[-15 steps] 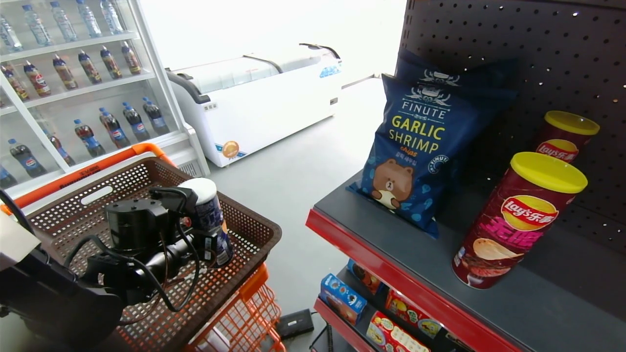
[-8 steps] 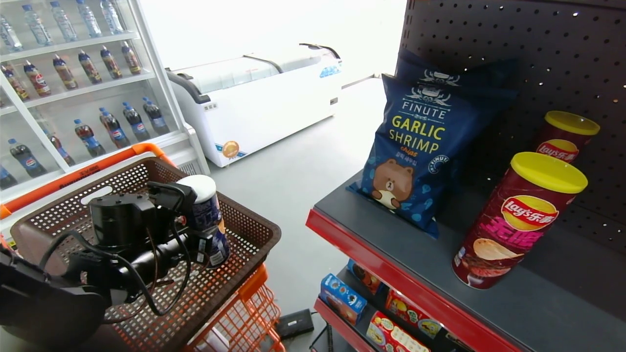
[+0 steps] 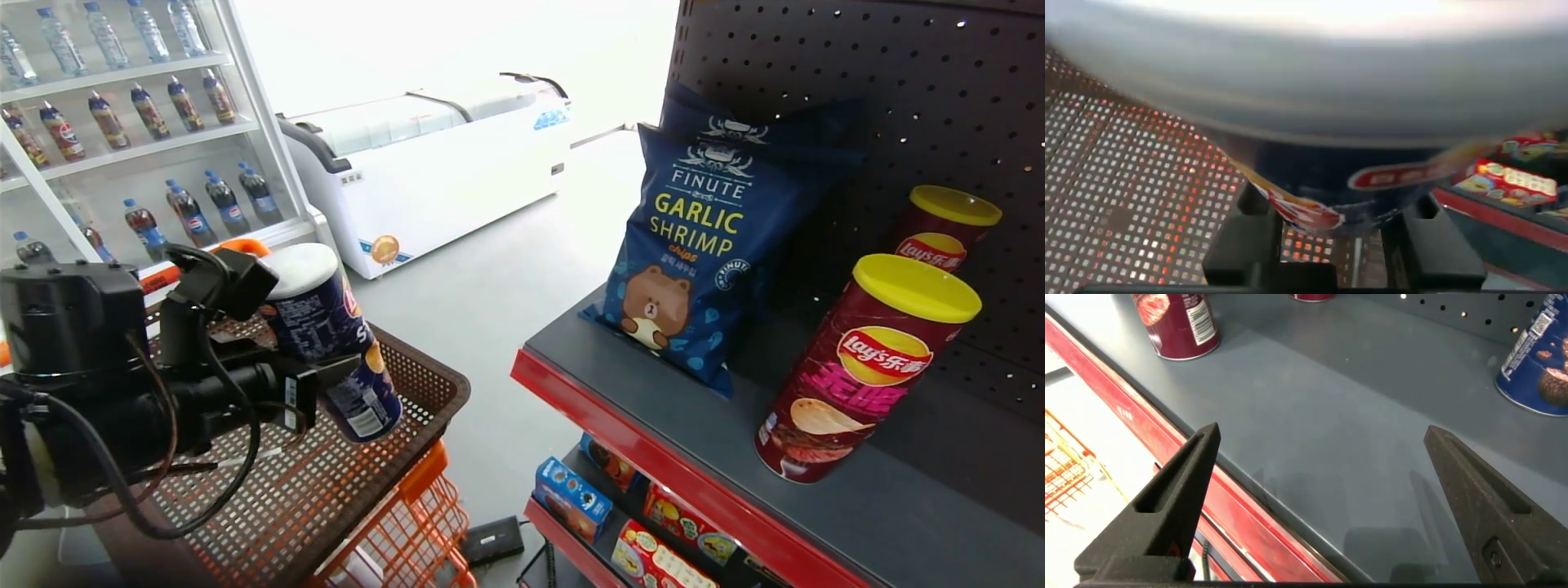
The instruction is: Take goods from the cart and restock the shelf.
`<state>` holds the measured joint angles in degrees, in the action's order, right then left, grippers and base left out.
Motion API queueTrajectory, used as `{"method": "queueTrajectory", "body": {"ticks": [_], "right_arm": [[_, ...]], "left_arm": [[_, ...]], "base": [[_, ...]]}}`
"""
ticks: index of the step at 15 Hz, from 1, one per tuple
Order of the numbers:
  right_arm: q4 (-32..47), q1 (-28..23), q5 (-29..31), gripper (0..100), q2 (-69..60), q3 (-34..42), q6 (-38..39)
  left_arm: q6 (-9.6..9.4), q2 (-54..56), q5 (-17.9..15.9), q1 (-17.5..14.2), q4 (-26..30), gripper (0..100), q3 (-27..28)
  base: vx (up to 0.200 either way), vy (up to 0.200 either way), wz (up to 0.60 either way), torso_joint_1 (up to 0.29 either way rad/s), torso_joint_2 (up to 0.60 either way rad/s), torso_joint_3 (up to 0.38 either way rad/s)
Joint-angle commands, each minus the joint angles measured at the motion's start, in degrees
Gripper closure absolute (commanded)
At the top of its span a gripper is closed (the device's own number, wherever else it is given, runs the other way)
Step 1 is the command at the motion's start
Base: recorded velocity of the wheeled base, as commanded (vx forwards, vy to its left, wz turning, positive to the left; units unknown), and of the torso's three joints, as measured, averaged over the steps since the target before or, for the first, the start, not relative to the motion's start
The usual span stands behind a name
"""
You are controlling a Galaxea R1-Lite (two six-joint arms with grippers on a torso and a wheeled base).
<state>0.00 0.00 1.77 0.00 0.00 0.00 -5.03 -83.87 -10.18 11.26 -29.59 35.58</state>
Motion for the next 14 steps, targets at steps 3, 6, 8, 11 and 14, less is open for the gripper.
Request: {"method": "queueTrajectory", "body": {"ticks": [3, 6, 8, 11, 14], "right_arm": [[0.00, 0.00, -0.01, 0, 0.09, 0.00, 0.00], [0.00, 0.09, -0.01, 0, 0.09, 0.00, 0.00], [-0.09, 0.00, -0.01, 0, 0.00, 0.00, 0.00], [0.00, 0.09, -0.01, 0, 0.09, 0.00, 0.00], [0.00, 0.00, -0.10, 0, 0.09, 0.00, -0.09]], "left_arm": [[0.64, 9.43, -3.88, 3.33, 2.96, 100, -0.34], [2.05, 9.43, -10.83, 5.17, 1.55, 100, -0.52], [1.43, 9.43, -14.08, 5.52, 1.55, 100, 0.01], [1.26, 11.36, -16.72, 8.07, 2.96, 100, 0.01], [1.26, 11.36, -19.09, 9.57, 3.57, 100, 2.21]], "base": [[0.000, 0.000, 0.00, 0.000, 0.00, 0.000], [0.000, 0.000, 0.00, 0.000, 0.00, 0.000], [0.000, 0.000, 0.00, 0.000, 0.00, 0.000], [0.000, 0.000, 0.00, 0.000, 0.00, 0.000], [0.000, 0.000, 0.00, 0.000, 0.00, 0.000]]}}
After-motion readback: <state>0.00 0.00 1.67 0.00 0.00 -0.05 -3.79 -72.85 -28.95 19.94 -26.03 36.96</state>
